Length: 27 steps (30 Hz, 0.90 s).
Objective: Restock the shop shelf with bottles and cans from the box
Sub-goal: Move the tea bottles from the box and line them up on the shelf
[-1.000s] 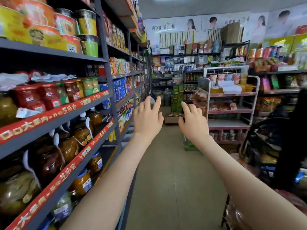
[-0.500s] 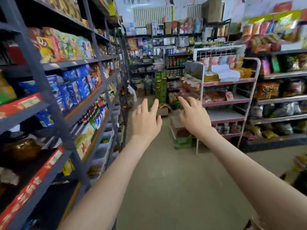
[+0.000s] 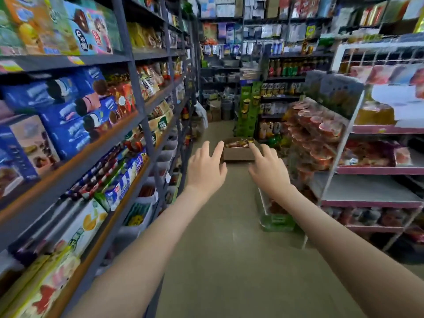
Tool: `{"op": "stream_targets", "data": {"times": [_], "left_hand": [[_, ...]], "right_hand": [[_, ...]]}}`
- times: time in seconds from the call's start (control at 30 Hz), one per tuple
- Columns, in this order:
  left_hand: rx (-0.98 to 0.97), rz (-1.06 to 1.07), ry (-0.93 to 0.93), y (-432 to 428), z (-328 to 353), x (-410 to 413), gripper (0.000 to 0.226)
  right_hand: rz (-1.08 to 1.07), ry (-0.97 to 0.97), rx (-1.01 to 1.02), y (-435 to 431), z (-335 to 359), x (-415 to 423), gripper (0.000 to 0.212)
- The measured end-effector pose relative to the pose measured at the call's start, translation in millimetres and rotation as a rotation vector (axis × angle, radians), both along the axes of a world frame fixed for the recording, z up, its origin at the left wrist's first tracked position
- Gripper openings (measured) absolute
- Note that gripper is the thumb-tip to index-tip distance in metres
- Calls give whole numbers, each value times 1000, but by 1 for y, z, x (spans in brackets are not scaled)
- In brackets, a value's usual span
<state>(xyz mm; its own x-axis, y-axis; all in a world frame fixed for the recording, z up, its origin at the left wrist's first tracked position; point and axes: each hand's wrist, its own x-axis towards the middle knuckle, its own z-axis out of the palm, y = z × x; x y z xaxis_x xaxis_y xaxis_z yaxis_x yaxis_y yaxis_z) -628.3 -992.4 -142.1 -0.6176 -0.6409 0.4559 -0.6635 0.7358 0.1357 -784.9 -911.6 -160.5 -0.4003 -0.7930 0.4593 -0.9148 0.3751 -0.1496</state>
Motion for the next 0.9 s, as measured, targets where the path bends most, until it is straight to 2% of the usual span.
{"op": "stream_targets", "data": {"times": [0.17, 0.33, 0.57, 0.9], "left_hand": [[51, 20, -30, -156, -27, -84, 57], [55, -38, -147, -311, -26, -181, 59], [56, -127, -154, -489, -23, -333, 59], [52, -178, -220, -747, -55, -568, 60]], "right_hand": [[23, -23, 24, -168, -27, -76, 59], [42, -68, 20, -323, -21, -167, 57], [-71, -78, 12, -490, -33, -312, 60], [-52, -60, -5, -746, -73, -550, 59]]}}
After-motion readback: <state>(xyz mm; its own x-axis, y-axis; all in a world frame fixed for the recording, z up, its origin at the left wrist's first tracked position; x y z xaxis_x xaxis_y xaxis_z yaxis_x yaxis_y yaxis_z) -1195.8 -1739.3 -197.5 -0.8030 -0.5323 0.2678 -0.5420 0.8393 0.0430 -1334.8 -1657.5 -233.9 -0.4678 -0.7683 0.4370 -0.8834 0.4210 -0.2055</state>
